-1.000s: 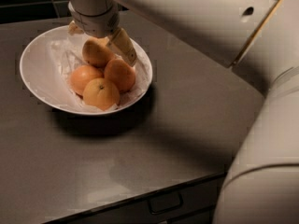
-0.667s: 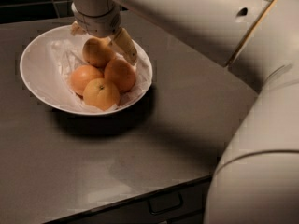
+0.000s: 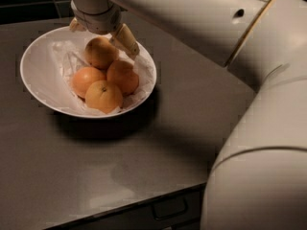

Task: Pick orange from white bowl

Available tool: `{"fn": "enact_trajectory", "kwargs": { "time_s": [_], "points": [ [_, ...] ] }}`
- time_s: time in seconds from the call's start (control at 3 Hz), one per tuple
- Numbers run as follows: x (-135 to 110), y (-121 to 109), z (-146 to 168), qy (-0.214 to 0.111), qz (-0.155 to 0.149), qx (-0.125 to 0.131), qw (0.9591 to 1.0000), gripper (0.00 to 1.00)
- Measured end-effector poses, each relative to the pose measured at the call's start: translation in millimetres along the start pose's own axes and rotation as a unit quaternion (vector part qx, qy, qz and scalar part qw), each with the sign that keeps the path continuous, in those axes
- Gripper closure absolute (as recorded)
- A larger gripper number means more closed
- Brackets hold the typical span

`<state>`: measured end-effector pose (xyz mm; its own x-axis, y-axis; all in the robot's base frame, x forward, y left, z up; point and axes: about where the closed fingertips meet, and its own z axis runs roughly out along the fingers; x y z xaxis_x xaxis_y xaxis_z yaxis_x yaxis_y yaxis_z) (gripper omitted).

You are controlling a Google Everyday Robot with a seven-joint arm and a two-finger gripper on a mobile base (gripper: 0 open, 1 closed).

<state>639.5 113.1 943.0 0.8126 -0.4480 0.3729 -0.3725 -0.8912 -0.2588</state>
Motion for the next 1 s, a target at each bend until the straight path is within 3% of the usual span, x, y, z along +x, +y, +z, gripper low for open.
{"fn": "enact_trajectory", "kwargs": {
  "time_s": [0.67,1.0],
  "points": [
    [2.5,-11.9,2.5,0.009,-0.035,0.009,0.9993,0.13],
    [-0.6,-15.1,3.8,0.000,-0.060,0.026,0.9979,0.12]
  ]
}}
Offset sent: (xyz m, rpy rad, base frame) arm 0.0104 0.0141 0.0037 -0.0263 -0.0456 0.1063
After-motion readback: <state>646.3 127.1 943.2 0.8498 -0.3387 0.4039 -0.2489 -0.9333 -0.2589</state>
